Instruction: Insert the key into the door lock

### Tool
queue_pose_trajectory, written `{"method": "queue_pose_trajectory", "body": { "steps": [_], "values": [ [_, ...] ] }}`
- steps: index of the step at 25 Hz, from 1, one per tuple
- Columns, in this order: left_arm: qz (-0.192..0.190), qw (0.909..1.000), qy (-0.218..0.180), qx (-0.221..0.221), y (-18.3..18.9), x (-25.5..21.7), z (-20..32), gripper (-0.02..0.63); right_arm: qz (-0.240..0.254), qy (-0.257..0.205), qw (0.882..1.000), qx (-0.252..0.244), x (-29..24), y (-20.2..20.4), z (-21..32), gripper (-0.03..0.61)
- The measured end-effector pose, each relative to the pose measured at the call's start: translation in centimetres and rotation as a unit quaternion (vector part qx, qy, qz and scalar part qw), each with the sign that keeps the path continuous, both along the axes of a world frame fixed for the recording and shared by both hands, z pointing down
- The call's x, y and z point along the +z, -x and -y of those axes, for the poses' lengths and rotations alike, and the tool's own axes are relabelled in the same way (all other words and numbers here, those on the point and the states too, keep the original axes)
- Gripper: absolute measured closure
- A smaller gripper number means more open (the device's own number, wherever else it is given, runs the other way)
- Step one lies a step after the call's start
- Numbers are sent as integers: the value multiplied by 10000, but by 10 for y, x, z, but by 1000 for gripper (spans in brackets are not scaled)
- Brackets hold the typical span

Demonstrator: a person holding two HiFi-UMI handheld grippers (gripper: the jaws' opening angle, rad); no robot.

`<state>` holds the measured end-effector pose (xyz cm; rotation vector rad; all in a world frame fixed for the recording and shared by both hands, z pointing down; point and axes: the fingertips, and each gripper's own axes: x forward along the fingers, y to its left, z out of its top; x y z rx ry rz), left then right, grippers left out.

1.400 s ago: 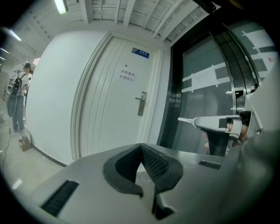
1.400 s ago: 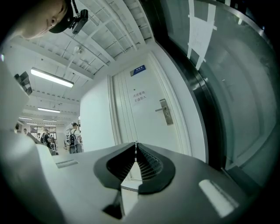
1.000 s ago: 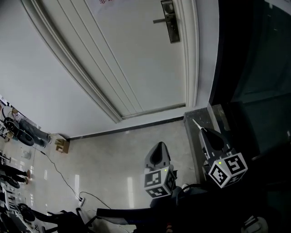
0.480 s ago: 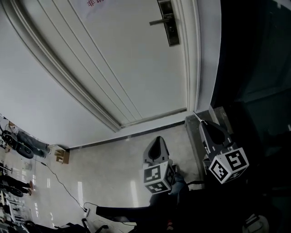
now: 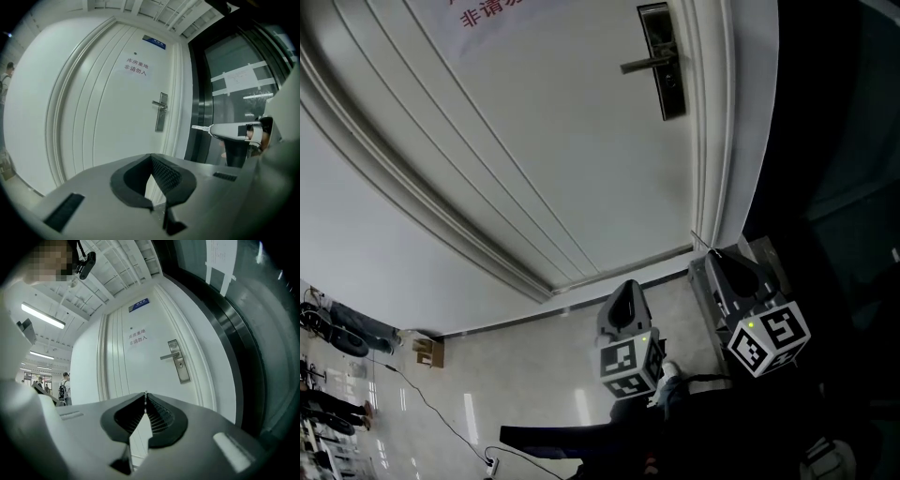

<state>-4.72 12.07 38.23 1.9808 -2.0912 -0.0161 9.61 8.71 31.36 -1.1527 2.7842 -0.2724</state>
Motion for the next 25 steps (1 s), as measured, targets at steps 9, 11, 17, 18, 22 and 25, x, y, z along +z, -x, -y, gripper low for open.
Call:
{"method": "queue_pose_trajectory", "body": {
  "steps": [9,11,17,18,22,25],
  "values": [
    [250,9988,-207,375,44,-11,75,612,75,-46,9996,277,-1,50,64,566],
    [191,9986,-242,428,51,-11,87,612,46,-57,9995,317,3,57,73,566],
    [-2,9978,-266,613,60,-10,116,612,-38,-52,9989,461,5,64,98,566],
    [-73,9976,-276,636,61,-10,120,612,-43,-70,9988,479,5,64,103,566],
    [-130,9976,-291,621,64,-8,138,612,-82,-195,9983,547,0,64,127,566],
    [-127,9980,-349,509,71,-8,157,612,-98,-363,9978,547,-7,65,151,566]
  ]
}}
